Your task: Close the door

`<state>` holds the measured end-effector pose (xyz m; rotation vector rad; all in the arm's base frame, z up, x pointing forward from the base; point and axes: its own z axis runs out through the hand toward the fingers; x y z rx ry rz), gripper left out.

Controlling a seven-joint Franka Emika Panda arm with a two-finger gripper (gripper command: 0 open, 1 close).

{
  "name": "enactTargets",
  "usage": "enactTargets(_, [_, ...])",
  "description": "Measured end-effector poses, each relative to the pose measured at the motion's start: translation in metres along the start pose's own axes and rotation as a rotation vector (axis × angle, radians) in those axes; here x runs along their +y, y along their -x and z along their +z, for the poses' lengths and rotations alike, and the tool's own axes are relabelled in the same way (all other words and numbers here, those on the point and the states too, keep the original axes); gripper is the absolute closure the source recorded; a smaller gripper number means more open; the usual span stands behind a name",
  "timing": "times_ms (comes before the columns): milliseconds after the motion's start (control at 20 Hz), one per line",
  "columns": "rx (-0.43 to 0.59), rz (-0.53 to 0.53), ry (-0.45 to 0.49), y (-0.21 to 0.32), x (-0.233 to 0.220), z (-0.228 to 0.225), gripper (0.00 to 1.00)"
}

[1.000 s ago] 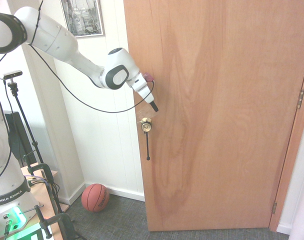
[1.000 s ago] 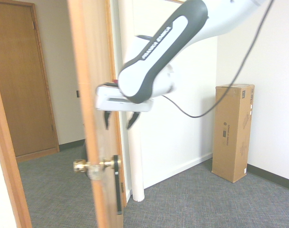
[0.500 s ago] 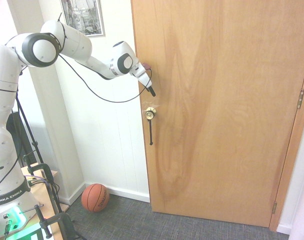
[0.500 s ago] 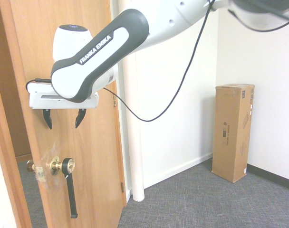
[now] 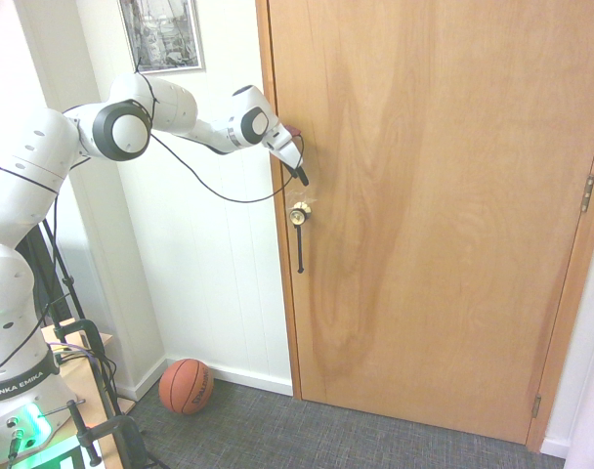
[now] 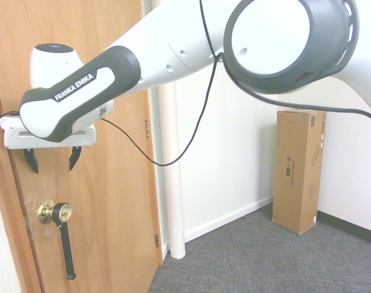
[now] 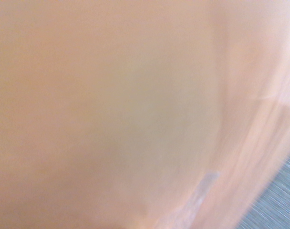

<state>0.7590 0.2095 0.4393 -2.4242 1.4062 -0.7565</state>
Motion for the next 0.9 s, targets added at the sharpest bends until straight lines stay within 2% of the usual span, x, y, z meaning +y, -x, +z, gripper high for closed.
enactTargets(250, [-0.012, -0.047, 0.032, -0.005, -0.006, -0.002, 0.00])
enactTargets(500, [-0.028, -0.018, -0.009, -0.016, 0.007, -0.017, 0.00])
enactTargets(750, [-0.055, 0.035, 0.030, -0.057, 0.046, -0.056, 0.00])
enactTargets(900, [-0.084, 0.042, 0.090, -0.072, 0.080, -0.073, 0.00])
